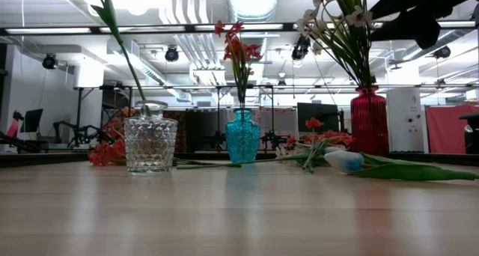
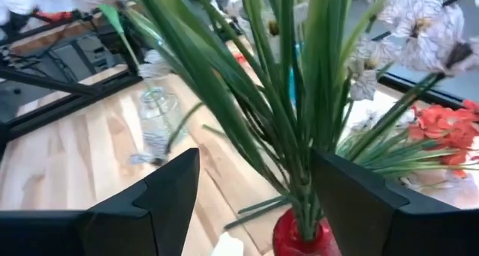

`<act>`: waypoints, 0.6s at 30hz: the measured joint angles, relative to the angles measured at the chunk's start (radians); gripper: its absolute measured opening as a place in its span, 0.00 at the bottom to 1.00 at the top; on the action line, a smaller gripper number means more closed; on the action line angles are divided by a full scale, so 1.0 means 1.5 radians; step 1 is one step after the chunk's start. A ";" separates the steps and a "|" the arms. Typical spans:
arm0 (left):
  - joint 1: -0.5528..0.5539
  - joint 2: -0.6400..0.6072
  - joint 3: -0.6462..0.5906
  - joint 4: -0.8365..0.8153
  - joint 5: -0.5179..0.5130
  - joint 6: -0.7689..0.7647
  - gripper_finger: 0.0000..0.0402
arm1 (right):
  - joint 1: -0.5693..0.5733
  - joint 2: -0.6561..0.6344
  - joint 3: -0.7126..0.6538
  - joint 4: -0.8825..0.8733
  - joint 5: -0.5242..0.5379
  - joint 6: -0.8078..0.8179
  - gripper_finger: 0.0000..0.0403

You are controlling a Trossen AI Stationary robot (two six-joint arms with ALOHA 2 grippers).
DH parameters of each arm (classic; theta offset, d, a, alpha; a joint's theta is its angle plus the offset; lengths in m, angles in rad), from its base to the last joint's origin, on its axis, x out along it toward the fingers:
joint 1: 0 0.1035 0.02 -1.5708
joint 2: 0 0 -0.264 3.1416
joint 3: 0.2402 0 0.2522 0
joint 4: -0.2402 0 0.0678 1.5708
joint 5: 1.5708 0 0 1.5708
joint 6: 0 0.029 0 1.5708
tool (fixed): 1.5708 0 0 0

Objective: Sort flowers into vase by color
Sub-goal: Put the bottom white flowers into the red vase

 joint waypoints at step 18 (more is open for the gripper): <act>0.000 0.000 0.000 0.000 0.000 -0.008 0.45 | 0.000 0.014 0.103 -0.097 0.033 -0.058 0.56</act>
